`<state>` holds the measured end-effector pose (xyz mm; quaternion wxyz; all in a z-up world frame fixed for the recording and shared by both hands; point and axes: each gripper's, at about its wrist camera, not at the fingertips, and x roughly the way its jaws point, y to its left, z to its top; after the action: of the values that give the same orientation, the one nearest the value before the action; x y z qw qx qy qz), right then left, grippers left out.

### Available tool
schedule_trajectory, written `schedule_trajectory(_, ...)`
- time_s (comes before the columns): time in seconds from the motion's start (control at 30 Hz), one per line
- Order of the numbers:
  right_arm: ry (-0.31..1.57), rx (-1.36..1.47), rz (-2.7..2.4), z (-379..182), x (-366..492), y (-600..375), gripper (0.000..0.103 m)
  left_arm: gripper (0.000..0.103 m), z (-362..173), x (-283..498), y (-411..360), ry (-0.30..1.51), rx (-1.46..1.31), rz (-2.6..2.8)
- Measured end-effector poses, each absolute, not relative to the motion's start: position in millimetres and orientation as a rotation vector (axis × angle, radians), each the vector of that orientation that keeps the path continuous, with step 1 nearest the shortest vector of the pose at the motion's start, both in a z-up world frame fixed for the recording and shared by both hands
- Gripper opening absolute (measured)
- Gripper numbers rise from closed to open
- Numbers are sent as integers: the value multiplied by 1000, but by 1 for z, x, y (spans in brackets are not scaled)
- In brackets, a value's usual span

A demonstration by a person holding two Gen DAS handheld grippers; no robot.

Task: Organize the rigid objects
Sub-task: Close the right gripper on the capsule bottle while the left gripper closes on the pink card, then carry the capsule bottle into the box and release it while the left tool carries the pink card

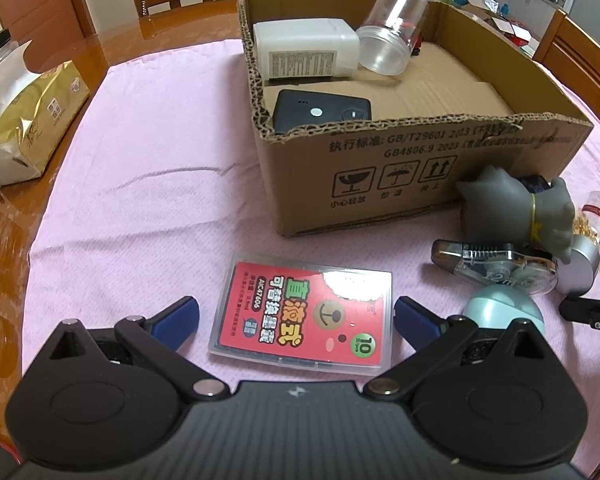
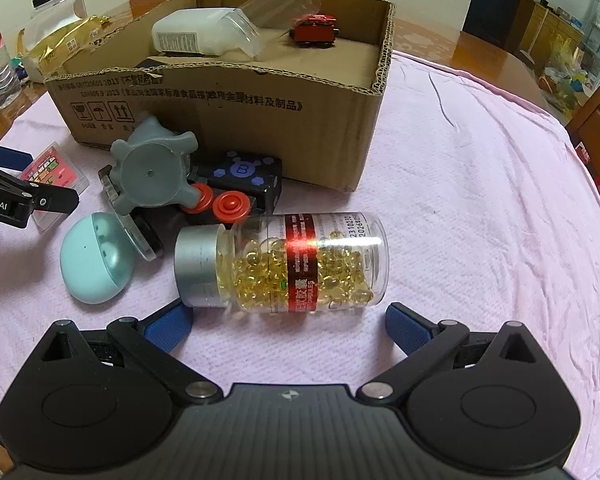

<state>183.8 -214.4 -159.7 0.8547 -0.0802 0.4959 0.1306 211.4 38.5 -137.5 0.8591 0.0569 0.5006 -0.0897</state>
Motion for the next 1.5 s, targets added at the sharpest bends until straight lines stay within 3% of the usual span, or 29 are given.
schedule_trajectory(0.43,1064,-153,237,-159,187,-211,103,102,-138,209,43,1034,182,-304)
schedule_trajectory(0.87,1074,-161,216,-147,208,-199,103,91,-134,211,38,1049,170,-288)
schedule_trajectory(1.5,1075,-238,284,-144,214,-194,97,90,-132,210,37,1071,171,-273)
